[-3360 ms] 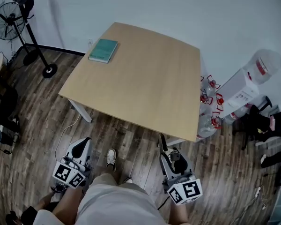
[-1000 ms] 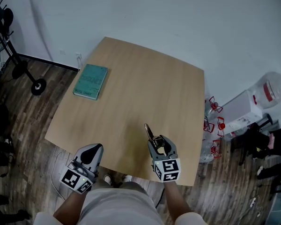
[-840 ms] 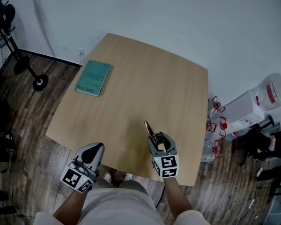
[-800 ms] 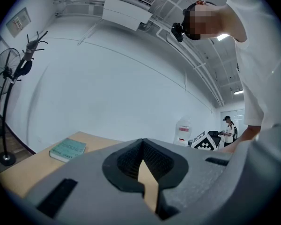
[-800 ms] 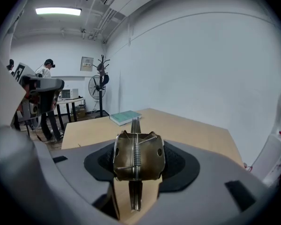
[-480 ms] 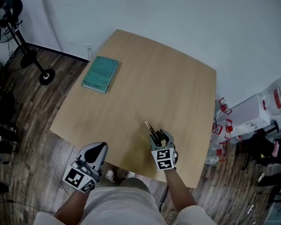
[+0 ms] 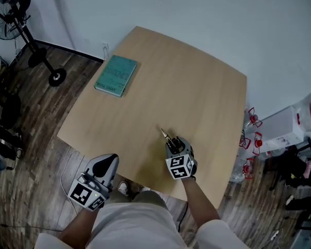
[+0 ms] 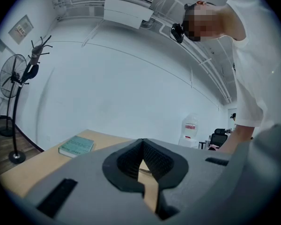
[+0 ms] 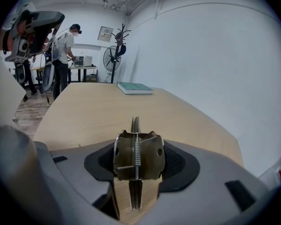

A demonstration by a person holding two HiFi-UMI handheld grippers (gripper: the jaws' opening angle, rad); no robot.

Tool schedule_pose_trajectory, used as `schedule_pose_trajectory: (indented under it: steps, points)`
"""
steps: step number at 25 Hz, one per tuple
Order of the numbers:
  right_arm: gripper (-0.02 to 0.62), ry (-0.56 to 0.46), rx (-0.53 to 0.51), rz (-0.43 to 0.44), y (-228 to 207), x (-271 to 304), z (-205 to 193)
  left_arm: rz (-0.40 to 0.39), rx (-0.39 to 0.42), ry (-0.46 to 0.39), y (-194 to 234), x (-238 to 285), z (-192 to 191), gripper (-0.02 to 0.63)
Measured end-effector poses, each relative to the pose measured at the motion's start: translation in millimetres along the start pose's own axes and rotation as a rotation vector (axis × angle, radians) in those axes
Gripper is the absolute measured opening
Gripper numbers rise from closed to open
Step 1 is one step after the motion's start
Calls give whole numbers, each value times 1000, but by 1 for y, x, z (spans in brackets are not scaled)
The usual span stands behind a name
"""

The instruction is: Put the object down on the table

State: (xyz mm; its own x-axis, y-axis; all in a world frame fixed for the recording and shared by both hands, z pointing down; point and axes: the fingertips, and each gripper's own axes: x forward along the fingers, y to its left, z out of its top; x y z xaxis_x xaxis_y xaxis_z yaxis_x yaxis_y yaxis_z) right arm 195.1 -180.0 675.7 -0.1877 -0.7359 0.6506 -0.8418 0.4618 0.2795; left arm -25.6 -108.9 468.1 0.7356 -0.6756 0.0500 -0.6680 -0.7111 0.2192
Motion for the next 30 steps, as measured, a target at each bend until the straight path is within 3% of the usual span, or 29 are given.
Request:
schedule_pose_trajectory:
  steps: [16,30]
  points:
    - [215,40,-177,22,-10,56,5,96,-12,21,14,-11,-9,7]
    - [215,93,-273,51,-11,66,5,104,-23,10,13,-12,-8,8]
